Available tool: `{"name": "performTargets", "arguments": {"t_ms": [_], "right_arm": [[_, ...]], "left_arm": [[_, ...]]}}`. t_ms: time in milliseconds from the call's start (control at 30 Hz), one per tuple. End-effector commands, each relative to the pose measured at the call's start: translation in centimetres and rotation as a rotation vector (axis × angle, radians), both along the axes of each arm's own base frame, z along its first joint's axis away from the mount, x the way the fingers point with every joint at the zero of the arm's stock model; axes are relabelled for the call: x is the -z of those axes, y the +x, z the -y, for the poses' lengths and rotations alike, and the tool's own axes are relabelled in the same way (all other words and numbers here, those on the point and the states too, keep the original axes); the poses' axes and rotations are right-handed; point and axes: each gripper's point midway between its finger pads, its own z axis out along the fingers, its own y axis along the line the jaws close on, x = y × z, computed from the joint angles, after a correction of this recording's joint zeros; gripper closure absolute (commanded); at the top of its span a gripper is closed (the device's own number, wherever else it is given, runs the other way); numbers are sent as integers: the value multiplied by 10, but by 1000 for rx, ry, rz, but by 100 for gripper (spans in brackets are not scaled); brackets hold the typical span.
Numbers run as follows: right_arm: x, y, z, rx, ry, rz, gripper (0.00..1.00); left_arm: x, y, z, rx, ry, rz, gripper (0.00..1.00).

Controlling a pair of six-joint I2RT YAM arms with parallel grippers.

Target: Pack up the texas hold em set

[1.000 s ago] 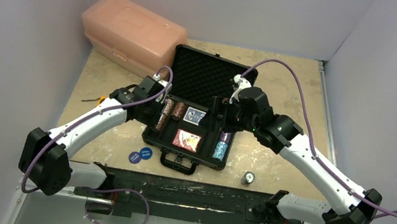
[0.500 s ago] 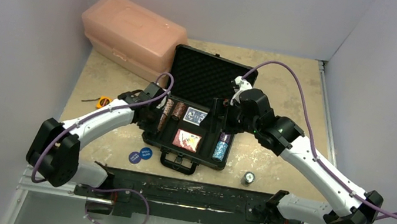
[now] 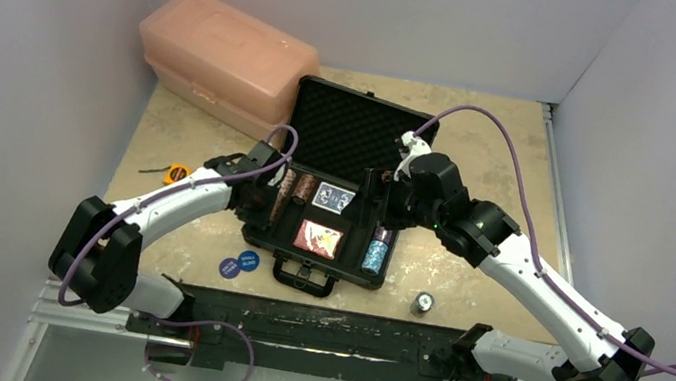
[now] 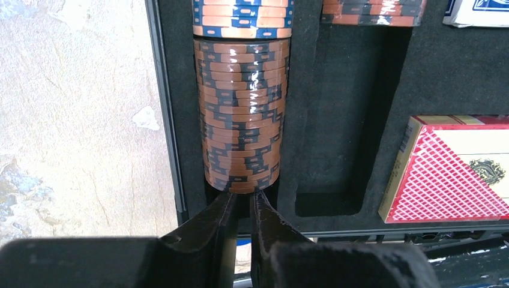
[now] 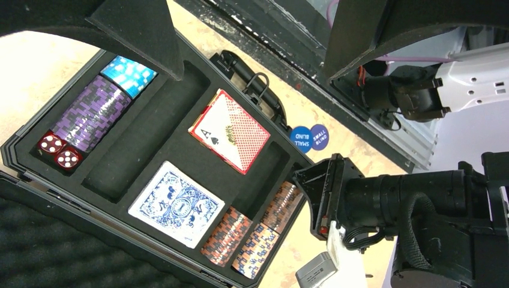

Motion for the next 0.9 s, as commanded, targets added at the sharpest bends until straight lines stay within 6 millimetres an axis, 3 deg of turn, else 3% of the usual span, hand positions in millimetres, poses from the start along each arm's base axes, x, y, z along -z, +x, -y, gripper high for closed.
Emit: {"name": "performTargets", "arguments": {"t_ms": [0,200,467,633,867], "right_arm": [[-1,6,0,11,3,21,9],[-1,5,1,14,1,22,9],[0,5,3,18,-5,20,9],[-1,5,1,11,1,21,9],[-6,4,2,10,22,40,1]], "left_arm": [[-13,32,18,-11,-69,102,90],[-18,42,22,2,-57,107,91],[-19,37,13,-17,-30,113,90],[-24,31,7,-28,-24,124,84],[-50,25,-6,-38,-15,197,72]]}}
